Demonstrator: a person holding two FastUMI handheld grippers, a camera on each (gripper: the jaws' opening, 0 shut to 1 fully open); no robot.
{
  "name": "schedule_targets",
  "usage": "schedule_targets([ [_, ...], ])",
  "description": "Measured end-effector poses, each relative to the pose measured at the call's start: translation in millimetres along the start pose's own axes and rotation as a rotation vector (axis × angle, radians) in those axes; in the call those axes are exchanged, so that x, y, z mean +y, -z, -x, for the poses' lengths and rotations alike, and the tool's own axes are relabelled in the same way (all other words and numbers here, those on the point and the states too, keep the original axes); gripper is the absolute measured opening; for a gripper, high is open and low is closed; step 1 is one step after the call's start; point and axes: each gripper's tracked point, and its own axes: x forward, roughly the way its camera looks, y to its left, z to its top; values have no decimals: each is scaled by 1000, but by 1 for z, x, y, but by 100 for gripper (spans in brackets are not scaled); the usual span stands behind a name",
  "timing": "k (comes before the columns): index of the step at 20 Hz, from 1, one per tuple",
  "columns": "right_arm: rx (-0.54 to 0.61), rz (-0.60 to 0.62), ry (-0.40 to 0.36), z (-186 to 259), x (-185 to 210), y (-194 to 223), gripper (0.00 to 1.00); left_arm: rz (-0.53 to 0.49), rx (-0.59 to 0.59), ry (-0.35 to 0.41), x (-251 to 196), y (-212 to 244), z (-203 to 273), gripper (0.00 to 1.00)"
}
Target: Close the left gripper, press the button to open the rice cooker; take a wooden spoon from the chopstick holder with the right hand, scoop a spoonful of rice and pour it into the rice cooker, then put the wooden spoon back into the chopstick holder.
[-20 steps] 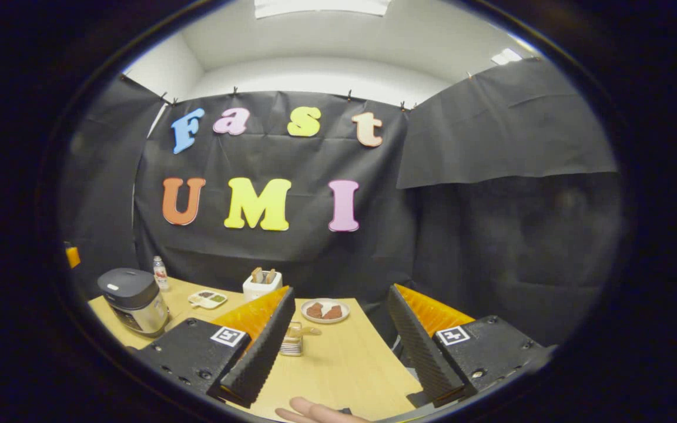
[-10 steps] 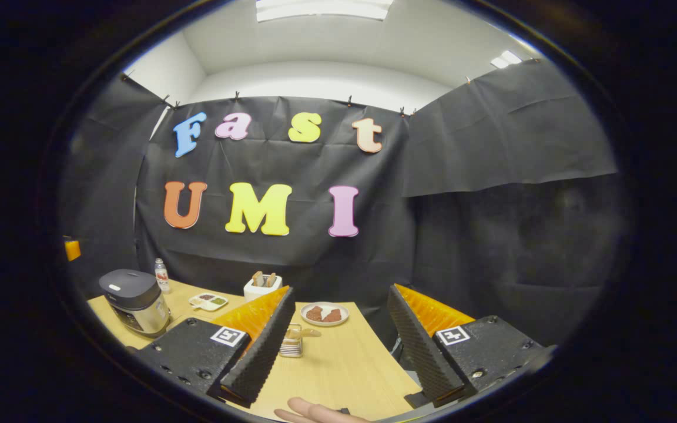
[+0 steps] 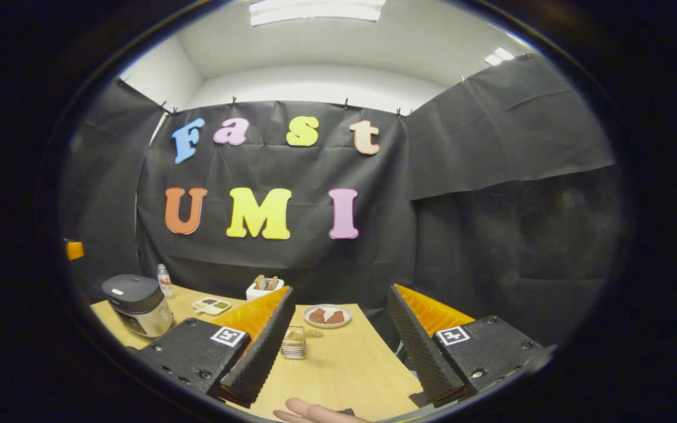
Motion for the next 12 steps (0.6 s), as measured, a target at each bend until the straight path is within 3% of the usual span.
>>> schedule_targets([
  [1,1,-2,-2,-1,0,1,100,1,9,14,-1,1,-5,100],
  [2,4,-4,-3,-2,0,4,100,8,21,34,-5,4,-8,78],
  [3,6,-5,-3,-3,0,6,100,13,28,48,-5,4,-11,82],
  [4,5,-6,-4,-4,0,8,100,15,34,55,-5,5,-16,79],
  [6,10,-7,-10,-5,3,13,100,11,48,48,1,9,-25,64],
  [9,21,-3,-8,-8,3,21,100,7,85,30,9,20,-38,0],
  [12,46,-2,-13,-10,8,29,100,6,187,16,14,45,-62,0],
])
